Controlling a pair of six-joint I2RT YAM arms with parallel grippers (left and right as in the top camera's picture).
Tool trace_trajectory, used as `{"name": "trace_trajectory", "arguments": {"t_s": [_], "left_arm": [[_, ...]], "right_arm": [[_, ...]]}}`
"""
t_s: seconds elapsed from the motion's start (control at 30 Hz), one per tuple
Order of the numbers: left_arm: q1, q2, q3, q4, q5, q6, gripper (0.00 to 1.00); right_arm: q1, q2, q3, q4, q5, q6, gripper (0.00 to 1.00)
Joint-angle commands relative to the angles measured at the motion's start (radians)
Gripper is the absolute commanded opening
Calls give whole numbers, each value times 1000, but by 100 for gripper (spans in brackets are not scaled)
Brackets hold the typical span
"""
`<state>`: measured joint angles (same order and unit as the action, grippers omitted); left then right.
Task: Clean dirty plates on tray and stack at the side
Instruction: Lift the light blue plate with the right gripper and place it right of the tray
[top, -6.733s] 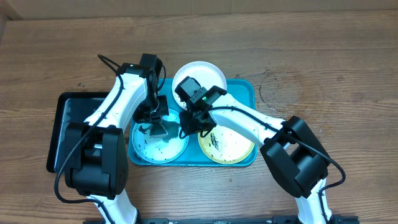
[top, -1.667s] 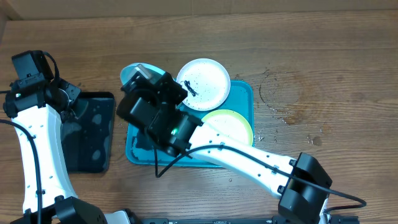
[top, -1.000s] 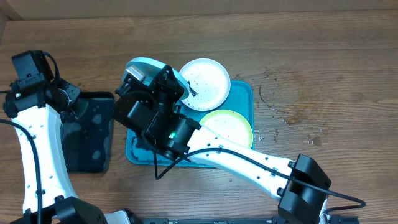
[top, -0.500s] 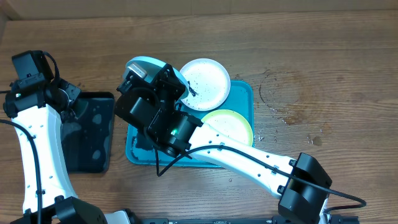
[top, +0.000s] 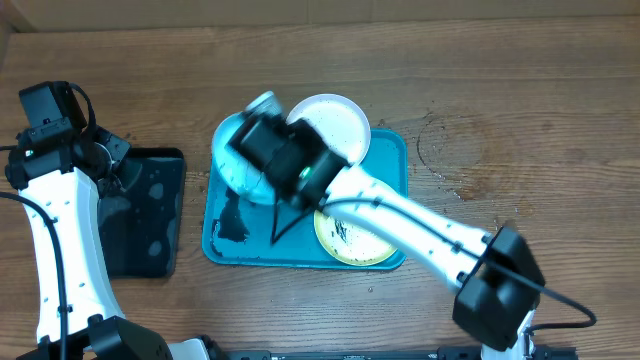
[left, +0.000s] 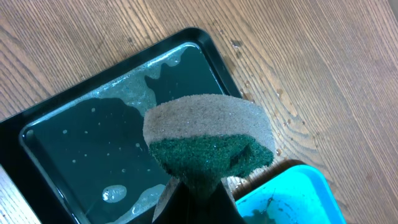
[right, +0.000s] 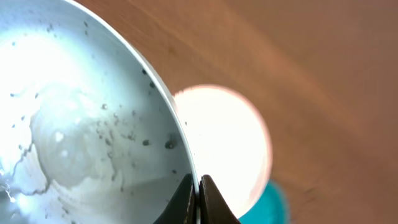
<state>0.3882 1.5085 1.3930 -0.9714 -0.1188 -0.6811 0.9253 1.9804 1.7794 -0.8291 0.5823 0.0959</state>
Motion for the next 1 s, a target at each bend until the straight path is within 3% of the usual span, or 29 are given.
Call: {"name": "trace_trajectory", "arguments": {"t_s": [0.0, 0.2, 0.3, 0.63, 0.8, 0.97], "left_arm": [[6, 8, 16, 3, 5, 9, 4], [6, 8, 16, 2, 5, 9, 4], [6, 8, 16, 3, 5, 9, 4], [6, 8, 16, 4, 5, 8, 4], [6, 8, 16, 3, 5, 8, 4], [6, 8, 16, 1, 11, 8, 5]], "right_arm": [[-135, -76, 23, -19, -224, 257, 4], [-433, -134, 23, -31, -705, 269, 4], [-591, -132, 19, -81, -814, 274, 4], [-977, -132, -18, -285, -724, 275, 4], [-1073, -129, -100, -240, -642, 275, 4], [-1120, -127, -243, -90, -622, 275, 4]]}}
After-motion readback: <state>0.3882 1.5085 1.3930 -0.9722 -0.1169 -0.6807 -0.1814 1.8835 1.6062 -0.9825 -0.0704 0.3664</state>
